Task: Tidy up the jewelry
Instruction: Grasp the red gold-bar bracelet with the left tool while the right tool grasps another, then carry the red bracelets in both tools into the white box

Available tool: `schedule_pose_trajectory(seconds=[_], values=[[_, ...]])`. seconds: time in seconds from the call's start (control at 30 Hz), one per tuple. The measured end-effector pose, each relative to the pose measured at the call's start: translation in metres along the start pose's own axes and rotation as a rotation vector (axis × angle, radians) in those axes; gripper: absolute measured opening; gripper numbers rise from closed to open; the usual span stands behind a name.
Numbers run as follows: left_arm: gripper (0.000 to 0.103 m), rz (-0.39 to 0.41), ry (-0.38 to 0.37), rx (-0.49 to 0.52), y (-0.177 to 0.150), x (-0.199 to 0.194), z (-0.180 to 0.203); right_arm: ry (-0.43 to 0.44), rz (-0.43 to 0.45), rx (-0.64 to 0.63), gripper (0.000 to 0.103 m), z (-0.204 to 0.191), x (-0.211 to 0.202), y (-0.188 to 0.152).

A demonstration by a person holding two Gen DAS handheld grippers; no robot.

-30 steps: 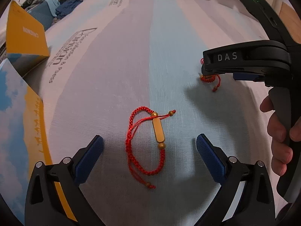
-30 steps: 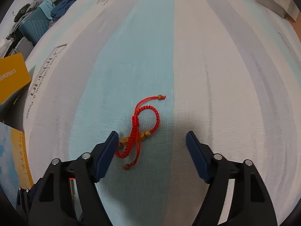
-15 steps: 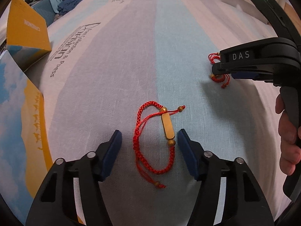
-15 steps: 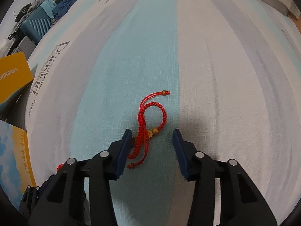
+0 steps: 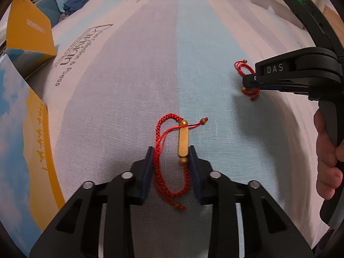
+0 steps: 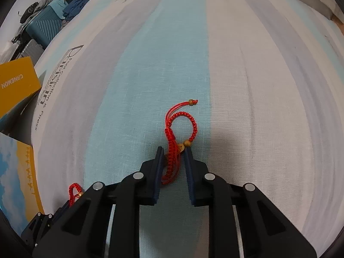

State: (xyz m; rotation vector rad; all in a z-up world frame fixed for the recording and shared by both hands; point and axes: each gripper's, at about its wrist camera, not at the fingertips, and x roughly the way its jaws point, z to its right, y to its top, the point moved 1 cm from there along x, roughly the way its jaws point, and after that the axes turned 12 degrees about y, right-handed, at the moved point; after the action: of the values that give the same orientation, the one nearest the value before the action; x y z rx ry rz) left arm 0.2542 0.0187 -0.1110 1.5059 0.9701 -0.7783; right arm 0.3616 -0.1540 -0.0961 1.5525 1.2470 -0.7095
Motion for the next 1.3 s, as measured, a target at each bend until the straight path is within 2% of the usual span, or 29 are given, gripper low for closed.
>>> schedule_pose_trajectory(seconds=[0.1, 0.17, 0.7, 1.07, 1.3], values=[[0.011, 0.003, -0.018, 0.004, 0.000, -0.002, 0.000, 0.006, 0.001, -0.001, 0.012, 0.000, -0.001, 0.000], [0.010, 0.007, -0.023, 0.005, 0.000, -0.003, 0.000, 0.006, 0.003, -0.006, 0.009, -0.001, -0.002, 0.000], [0.010, 0.021, -0.005, 0.003, 0.000, -0.015, -0.003, -0.012, 0.030, -0.016, 0.007, -0.004, -0.011, 0.000], [0.010, 0.058, 0.003, -0.006, 0.002, -0.041, -0.007, -0.050, 0.096, -0.072, 0.007, -0.021, -0.048, -0.005], [0.010, 0.116, 0.011, -0.032, 0.002, -0.077, -0.024, -0.043, 0.147, -0.123, 0.007, -0.047, -0.078, -0.013]])
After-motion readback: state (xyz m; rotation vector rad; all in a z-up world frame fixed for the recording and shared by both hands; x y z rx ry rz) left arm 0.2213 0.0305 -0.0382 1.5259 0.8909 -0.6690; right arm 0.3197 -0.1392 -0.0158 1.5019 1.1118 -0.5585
